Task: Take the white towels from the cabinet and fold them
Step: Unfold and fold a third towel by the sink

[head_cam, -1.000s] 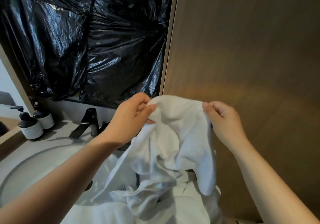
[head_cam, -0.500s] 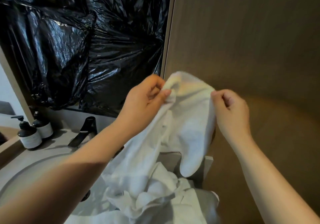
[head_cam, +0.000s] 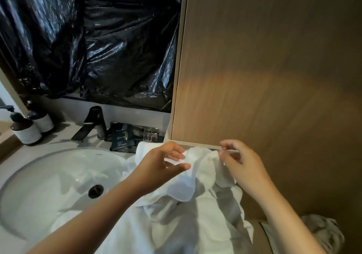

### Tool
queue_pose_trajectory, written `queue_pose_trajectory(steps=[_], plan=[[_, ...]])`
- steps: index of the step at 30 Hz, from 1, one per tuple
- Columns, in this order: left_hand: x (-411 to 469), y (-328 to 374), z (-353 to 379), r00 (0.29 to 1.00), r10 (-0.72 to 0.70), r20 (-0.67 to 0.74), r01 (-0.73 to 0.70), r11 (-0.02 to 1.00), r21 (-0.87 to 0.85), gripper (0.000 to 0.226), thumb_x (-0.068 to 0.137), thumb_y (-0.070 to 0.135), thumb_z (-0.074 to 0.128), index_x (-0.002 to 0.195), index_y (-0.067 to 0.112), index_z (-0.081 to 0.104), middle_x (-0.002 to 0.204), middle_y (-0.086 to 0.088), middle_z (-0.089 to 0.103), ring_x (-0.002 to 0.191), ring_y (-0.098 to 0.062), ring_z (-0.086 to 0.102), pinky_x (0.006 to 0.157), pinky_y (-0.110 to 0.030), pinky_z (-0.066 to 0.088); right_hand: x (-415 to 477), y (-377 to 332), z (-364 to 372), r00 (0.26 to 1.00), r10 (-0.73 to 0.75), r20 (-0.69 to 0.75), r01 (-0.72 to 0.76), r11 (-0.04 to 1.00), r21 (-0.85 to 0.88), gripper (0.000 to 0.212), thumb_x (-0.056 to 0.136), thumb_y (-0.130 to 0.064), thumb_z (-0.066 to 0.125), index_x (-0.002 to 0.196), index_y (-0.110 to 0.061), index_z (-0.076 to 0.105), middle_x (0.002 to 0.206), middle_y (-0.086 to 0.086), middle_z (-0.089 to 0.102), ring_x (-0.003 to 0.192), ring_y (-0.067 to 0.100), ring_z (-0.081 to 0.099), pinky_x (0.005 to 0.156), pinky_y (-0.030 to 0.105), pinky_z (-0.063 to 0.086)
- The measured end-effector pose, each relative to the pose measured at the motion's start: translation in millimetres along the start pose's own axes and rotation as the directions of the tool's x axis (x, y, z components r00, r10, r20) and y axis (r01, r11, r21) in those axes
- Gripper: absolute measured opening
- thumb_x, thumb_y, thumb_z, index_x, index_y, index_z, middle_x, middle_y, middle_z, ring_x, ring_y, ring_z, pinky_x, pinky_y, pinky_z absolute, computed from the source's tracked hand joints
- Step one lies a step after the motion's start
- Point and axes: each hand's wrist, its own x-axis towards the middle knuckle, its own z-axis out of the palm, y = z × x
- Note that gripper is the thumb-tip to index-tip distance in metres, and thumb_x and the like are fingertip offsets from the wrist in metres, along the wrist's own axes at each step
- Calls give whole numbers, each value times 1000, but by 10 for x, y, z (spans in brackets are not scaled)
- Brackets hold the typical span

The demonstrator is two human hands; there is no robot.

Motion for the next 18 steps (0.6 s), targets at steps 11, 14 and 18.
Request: queue_pose_trajectory(steps=[11, 14, 18], plan=[[-405, -639, -10, 984, -180, 13, 168, 938, 304, 36, 73, 50, 77, 104, 36, 66, 110, 23, 57, 99, 5, 55, 80, -6, 41, -284, 52, 362, 948, 73, 310, -105, 991, 87, 65, 68, -58, 77, 127, -37, 59, 123, -15, 59, 106, 8, 61, 94, 30, 51], [-368, -719, 38, 973, -216, -86, 230, 943, 241, 34, 77, 44, 76, 106, 29, 68, 112, 16, 57, 105, -1, 54, 86, -12, 39, -292, 157, 499, 947, 94, 307, -119, 991, 62, 69, 72, -49, 81, 134, -33, 53, 126, -12, 56, 110, 8, 58, 98, 30, 48], [-343, -725, 53, 969, -222, -113, 237, 960, 148, 20, 82, 32, 74, 99, 21, 74, 92, 13, 71, 86, 4, 64, 76, -12, 48, -265, 195, 671, 956, 212, 204, -202, 977, -71, 79, 73, -67, 70, 138, -35, 38, 103, -20, 57, 95, 2, 56, 70, 18, 42]])
